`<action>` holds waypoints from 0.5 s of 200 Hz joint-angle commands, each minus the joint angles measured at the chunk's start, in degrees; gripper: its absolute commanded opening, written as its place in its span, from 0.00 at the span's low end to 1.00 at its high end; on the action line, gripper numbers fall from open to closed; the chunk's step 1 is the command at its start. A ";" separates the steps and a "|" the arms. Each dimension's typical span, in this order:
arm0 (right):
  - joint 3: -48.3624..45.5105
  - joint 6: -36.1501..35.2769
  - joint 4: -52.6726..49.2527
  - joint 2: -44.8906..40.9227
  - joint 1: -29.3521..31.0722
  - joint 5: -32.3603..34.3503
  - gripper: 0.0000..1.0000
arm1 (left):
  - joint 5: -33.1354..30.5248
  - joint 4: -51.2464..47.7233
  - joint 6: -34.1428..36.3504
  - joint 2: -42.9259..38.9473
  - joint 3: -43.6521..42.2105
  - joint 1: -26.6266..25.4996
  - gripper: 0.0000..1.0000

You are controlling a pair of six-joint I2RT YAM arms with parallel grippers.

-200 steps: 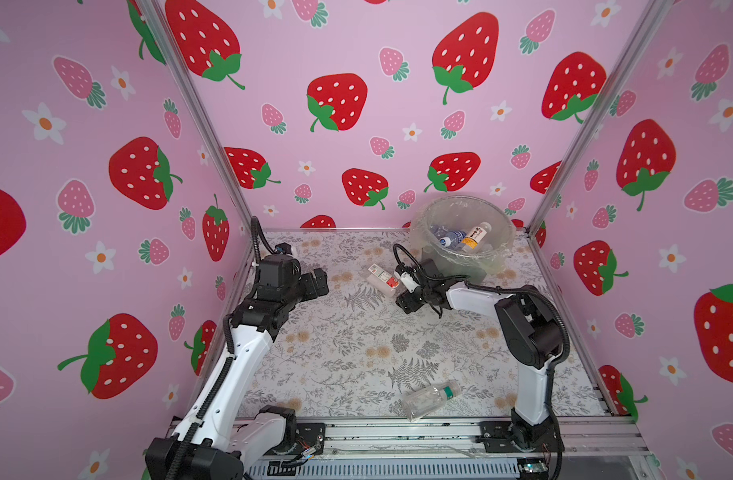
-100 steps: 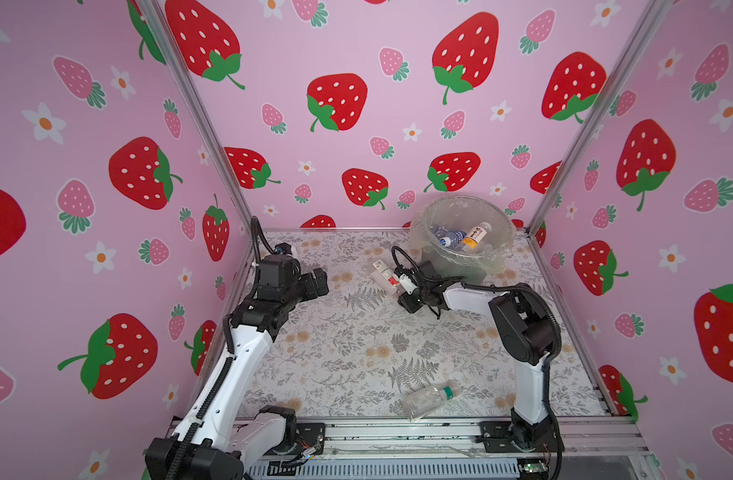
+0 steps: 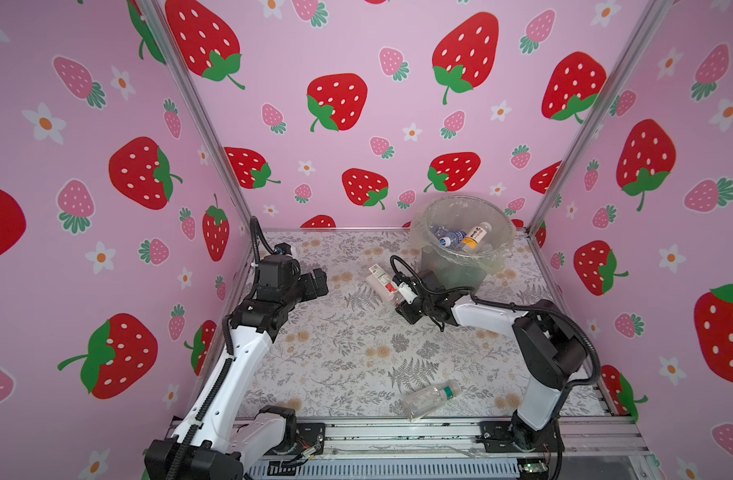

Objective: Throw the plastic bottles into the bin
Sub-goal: 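Close the right gripper on the neck of the red-labelled bottle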

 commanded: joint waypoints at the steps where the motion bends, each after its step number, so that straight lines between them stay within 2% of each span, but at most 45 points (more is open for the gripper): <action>1: -1.54 1.80 0.59 -4.75 0.93 -0.13 0.35 | -1.42 -1.08 0.58 -0.96 1.79 0.32 0.99; 100: -5.97 10.19 0.63 -22.75 4.31 2.51 0.35 | -1.61 -2.00 1.40 -0.28 2.31 0.32 0.99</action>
